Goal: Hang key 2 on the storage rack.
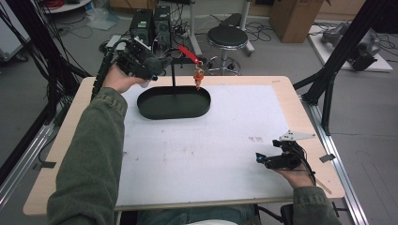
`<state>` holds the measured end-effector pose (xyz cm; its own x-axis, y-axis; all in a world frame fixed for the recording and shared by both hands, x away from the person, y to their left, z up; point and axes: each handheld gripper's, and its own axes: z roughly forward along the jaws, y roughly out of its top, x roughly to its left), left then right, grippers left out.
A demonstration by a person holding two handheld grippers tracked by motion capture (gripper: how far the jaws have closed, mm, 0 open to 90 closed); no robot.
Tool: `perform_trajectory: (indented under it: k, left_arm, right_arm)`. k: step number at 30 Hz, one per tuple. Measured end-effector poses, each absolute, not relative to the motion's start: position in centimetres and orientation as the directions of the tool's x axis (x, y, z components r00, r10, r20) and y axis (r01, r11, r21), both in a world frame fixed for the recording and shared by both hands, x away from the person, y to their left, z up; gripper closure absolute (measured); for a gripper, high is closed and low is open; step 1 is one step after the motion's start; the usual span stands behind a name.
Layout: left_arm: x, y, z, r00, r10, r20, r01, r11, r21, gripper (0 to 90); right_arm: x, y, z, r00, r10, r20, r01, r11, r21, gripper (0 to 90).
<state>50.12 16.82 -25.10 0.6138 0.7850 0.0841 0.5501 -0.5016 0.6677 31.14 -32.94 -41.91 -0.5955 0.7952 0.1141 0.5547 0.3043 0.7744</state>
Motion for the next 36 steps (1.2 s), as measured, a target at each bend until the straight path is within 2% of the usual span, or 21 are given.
perform_trajectory:
  k: [11, 14, 16, 19, 21, 27, 32, 36]
  left_arm:
    - [51.4, 16.8, -25.6, 0.540, 0.839, 0.064, 0.592, -0.433, 0.680, 44.8]
    - [51.5, 16.9, -25.6, 0.530, 0.845, 0.066, 0.593, -0.425, 0.684, 39.3]
    - [51.6, 17.1, -25.4, 0.500, 0.864, 0.067, 0.596, -0.399, 0.697, 30.3]
    - [51.5, 17.7, -24.9, 0.486, 0.874, 0.022, 0.592, -0.348, 0.726, 19.2]
    - [51.3, 17.8, -24.7, 0.484, 0.875, 0.020, 0.583, -0.339, 0.738, 18.3]
    - [50.8, 17.6, -24.4, 0.523, 0.852, 0.007, 0.560, -0.350, 0.751, 15.1]
    - [50.3, 16.9, -24.5, 0.576, 0.817, 0.017, 0.535, -0.393, 0.748, 6.2]
    - [49.7, 16.8, -24.5, 0.611, 0.792, 0.004, 0.507, -0.395, 0.766, 5.8]
  right_arm:
    - [31.0, -33.1, -42.0, -0.593, 0.797, 0.113, 0.559, 0.306, 0.771, 2.9]
    - [31.0, -33.1, -42.0, -0.593, 0.796, 0.116, 0.559, 0.304, 0.771, 3.0]
    - [31.0, -33.1, -42.0, -0.595, 0.795, 0.119, 0.560, 0.303, 0.771, 2.9]
    - [31.0, -33.0, -42.0, -0.604, 0.788, 0.122, 0.558, 0.308, 0.771, 2.9]
    - [31.0, -32.9, -42.0, -0.610, 0.783, 0.121, 0.552, 0.311, 0.773, 2.9]
    - [31.0, -32.8, -42.0, -0.613, 0.781, 0.118, 0.551, 0.316, 0.772, 2.9]
    - [31.0, -32.9, -41.9, -0.611, 0.783, 0.117, 0.548, 0.312, 0.776, 2.9]
    - [30.9, -32.9, -41.9, -0.610, 0.783, 0.119, 0.551, 0.311, 0.775, 2.9]
